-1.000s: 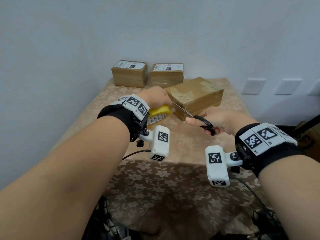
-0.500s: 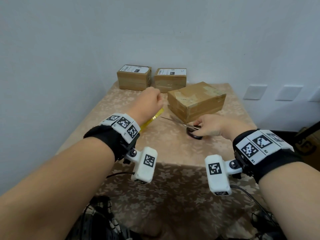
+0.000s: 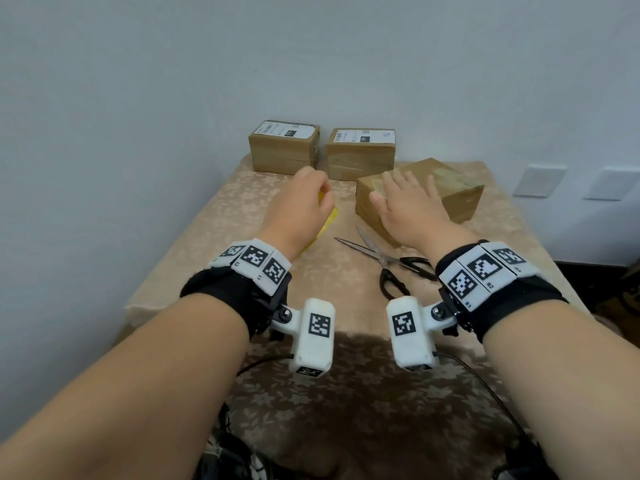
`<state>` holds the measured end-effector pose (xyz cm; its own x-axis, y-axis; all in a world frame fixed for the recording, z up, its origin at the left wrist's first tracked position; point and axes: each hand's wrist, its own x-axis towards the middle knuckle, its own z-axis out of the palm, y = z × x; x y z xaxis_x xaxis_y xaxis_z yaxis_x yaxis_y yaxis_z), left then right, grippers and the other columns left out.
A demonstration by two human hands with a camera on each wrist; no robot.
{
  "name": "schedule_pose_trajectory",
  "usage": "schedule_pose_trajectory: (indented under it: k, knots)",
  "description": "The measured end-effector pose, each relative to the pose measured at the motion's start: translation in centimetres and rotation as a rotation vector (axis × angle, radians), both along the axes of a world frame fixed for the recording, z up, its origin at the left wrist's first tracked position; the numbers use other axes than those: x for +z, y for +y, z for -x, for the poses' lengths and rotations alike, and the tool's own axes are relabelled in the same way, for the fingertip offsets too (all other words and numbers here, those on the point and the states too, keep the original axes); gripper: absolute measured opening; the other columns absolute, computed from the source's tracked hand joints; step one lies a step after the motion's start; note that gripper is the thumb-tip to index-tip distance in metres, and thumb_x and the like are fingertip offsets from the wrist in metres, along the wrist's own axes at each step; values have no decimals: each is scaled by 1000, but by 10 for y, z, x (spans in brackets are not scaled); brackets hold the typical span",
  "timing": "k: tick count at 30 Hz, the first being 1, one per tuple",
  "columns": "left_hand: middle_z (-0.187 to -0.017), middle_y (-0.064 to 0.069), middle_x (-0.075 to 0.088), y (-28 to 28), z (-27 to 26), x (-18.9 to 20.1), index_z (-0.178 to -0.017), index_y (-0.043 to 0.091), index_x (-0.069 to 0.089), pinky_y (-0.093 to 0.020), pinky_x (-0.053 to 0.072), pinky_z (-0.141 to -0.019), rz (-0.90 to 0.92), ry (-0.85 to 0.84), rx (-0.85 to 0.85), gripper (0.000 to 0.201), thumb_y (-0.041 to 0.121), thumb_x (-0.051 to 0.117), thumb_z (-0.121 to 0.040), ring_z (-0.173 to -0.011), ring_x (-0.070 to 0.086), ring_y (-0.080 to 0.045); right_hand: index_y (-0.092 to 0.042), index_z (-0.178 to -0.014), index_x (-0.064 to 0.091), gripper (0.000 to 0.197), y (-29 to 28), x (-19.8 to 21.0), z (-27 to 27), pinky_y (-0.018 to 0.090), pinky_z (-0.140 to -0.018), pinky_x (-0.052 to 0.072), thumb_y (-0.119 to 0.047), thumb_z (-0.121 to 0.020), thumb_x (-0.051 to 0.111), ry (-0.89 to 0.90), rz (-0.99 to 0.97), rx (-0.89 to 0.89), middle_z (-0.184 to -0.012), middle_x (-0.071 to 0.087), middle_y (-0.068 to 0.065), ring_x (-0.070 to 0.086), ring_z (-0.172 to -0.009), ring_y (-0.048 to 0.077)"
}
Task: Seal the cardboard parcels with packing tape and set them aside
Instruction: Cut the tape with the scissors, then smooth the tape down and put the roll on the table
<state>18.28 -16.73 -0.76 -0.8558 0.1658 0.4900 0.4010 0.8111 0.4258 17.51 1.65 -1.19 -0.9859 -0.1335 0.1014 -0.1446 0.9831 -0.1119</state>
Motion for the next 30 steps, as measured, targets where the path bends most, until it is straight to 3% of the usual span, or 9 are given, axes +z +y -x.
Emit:
schedule_pose_trajectory:
  k: [6,10,13,16,18,20,24,27,30]
  knots:
    - [-101,-1,55,-4,5,-1,-91,14,59,-37,47,-79,-59,-12,22,13,21,48,-94,-87,56,-19,-8,-152,15,56,-6,-16,11,46,-120,8,-18,-100,32,2,-161,-98,-158,18,12,15,-146,26]
    - [-100,-2,56,-5,4,-1,-91,13,59,-36,46,-80,-54,-11,-6,13,20,49,-94,-88,56,-18,-9,-151,16,57,-6,-16,9,42,-119,10,-21,-99,38,45,-153,-68,-155,24,15,19,-144,28]
    - [-99,0,56,-5,2,-4,-91,13,60,-32,45,-78,-39,-14,-41,13,21,50,-94,-88,54,-16,-5,-148,26,48,-3,-18,7,37,-119,13,-19,-102,31,110,-121,-34,-151,35,13,28,-141,26]
    - [-94,5,53,-6,2,-8,-86,16,59,-23,40,-72,-79,-36,-90,9,20,55,-92,-83,47,-10,-10,-145,35,42,-2,-8,3,36,-120,11,-15,-103,33,107,142,-3,-147,43,12,31,-140,26]
    - [-92,5,53,-5,1,-10,-83,17,59,-21,37,-69,-142,-66,-140,6,17,57,-90,-80,46,-6,-14,-144,39,44,-3,4,-5,30,-116,19,-25,-102,42,105,498,82,-145,46,7,37,-137,22]
    - [-86,8,51,-4,0,-10,-84,15,60,-18,34,-67,-173,-80,-196,5,13,59,-88,-72,45,3,-17,-140,47,51,-7,15,-13,22,-107,29,-35,-93,58,56,720,217,-139,51,0,44,-131,13]
    - [-81,18,42,-3,-3,-10,-86,7,62,-5,30,-64,-142,-90,-274,2,8,61,-87,-70,41,19,-11,-122,61,45,-15,19,-20,23,-91,48,-22,-81,75,-79,762,306,-103,64,1,61,-96,12]
    - [-82,17,42,-4,-6,-11,-90,6,63,-3,30,-65,-134,-96,-292,5,9,60,-89,-69,42,20,-12,-106,66,26,-19,15,-21,23,-77,48,-11,-82,74,-47,809,233,-82,60,-2,56,-74,8]
    - [-92,12,46,-4,-9,-9,-104,9,63,-3,31,-68,-131,-107,-299,16,13,61,-89,-69,44,21,-16,-101,63,21,-19,10,-22,20,-69,43,-12,-83,72,20,782,164,-76,59,-4,53,-67,5]
